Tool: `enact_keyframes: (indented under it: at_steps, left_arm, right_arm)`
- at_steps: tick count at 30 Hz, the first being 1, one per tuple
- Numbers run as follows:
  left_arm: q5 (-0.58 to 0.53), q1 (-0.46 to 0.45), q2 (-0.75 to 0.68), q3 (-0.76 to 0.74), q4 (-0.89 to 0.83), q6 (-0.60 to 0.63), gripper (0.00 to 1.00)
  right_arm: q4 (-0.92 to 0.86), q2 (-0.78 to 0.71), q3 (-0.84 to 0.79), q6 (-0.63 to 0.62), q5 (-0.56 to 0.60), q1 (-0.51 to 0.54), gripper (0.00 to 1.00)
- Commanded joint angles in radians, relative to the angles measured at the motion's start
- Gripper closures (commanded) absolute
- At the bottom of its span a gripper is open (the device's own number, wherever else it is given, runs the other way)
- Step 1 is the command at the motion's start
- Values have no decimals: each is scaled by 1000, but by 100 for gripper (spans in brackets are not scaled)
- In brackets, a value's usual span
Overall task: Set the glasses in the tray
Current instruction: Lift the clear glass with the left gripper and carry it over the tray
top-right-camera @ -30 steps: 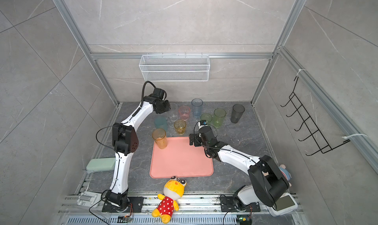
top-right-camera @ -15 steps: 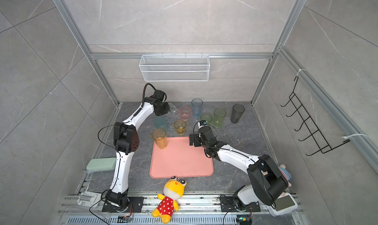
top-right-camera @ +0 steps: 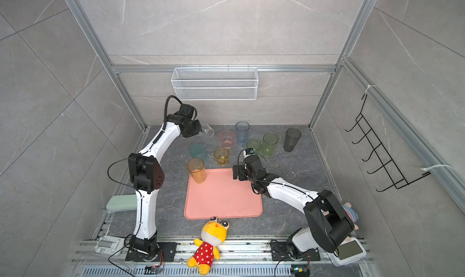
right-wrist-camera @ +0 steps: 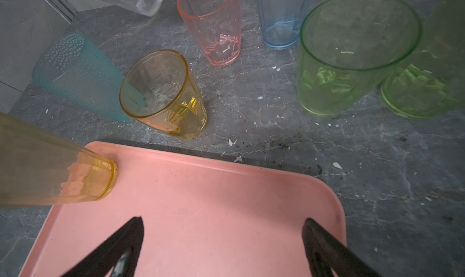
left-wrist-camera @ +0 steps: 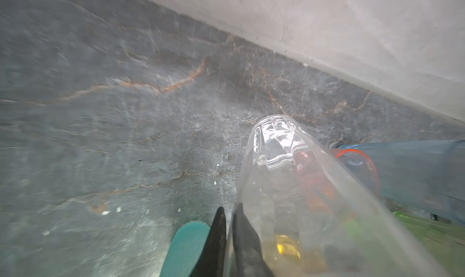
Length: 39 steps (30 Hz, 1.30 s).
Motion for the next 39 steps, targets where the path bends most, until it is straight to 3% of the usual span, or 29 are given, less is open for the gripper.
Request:
enact_keyframes:
  at_steps: [1, 18, 30, 39]
  left_arm:
    - [-69, 9, -125, 28, -80, 75, 98]
    - [-232, 10, -448, -54, -544, 135, 99]
    - [-218, -2, -705, -336, -724, 84, 100]
    - [-190, -87, -852, -552, -746, 31, 100]
  right_arm:
    - [-18, 3, 29, -3, 23, 5, 1]
    - [-37, 2, 37, -6, 30, 6, 1]
    - [-43, -1, 38, -3, 29, 5, 1]
    - [-45, 2, 39, 0, 26, 6, 1]
